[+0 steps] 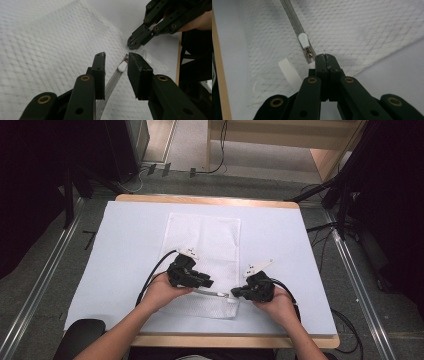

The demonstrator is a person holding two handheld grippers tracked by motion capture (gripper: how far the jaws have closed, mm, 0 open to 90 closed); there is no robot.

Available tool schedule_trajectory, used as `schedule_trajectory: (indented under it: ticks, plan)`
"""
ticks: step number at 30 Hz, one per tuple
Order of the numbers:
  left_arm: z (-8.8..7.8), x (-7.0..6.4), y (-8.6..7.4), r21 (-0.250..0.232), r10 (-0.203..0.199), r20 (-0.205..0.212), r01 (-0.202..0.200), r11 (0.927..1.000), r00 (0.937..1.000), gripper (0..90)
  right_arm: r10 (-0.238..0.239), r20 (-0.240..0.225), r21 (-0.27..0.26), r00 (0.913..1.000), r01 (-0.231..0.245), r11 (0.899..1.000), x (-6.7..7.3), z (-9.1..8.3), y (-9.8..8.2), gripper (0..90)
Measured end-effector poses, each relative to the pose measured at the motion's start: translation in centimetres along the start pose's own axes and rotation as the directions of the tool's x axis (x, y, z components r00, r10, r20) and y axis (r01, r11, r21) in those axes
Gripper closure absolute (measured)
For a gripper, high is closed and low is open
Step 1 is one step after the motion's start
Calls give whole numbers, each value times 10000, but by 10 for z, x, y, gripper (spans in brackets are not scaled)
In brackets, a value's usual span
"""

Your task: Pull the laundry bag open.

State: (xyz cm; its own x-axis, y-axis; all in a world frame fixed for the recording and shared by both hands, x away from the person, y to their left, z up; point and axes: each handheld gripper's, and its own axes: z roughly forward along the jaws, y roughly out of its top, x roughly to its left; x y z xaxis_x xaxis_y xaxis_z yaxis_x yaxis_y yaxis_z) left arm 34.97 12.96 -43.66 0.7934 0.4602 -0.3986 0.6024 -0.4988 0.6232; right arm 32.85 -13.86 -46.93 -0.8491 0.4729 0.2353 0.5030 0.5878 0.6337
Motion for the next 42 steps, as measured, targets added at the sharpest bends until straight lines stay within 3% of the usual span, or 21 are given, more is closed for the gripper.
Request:
schedule_trajectory:
  ticks: [8,26,35,42]
  plan:
    - [14,-5,0,244,-11,276,5,9997,9996,731,-192,-5,-176,9998,192,9997,0,0,-2,900]
    - [46,-10,-6,798,201,224,-218,9966,9995,796,6,-26,-104,10000,-7,9999,-1,0,-1,900]
    - [50,-15,-7,811,366,422,-400,9959,9984,805,-3,-55,-112,10000,2,9999,-1,0,-2,900]
    - [53,-17,-8,770,406,272,-426,9961,9988,853,-12,-17,-104,10000,12,9999,-1,0,-1,900]
